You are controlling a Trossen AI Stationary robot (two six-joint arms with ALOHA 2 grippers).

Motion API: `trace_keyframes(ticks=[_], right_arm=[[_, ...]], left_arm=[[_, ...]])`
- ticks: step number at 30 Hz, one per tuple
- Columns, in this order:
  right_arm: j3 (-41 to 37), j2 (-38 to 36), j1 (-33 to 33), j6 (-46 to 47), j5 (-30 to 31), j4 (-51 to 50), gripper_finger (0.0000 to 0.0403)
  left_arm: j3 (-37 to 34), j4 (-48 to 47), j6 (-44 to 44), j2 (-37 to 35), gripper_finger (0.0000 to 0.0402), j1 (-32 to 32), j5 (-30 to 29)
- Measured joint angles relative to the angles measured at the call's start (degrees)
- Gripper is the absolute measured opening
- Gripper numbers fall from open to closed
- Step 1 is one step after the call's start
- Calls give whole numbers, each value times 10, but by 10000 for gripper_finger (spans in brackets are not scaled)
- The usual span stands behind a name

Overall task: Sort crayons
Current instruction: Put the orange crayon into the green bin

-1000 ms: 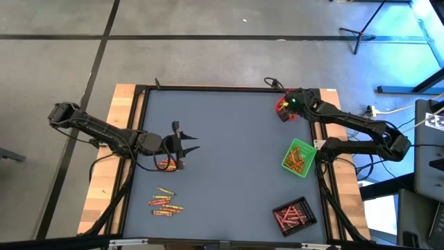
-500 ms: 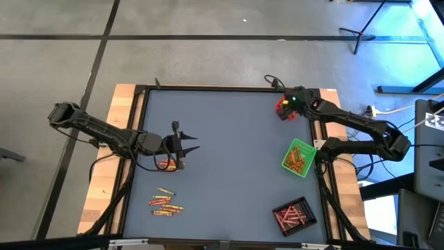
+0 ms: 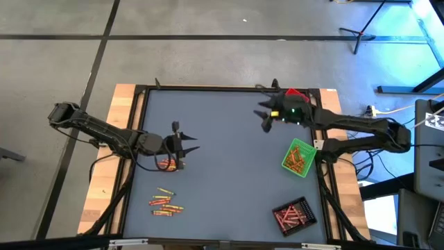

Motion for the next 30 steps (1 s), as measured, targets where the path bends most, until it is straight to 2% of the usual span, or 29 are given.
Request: trace_keyframes(ticks=[8,17,20,23,26,30], right_arm=[[0,22,143,-30,0,119,195],[0,122,265,-105,0,264,195],[0,148,288,-153,0,318,195],[0,152,302,-171,0,346,195],[0,153,305,-177,-1,344,195],[0,153,303,-176,-6,337,195]], left_arm=[[0,-121,-63,0,132,0,74],[63,-377,-145,30,132,0,151],[74,-425,-148,52,132,0,155],[75,-444,-150,88,132,3,183],[75,-444,-150,129,132,14,213],[75,-451,-150,175,132,32,223]])
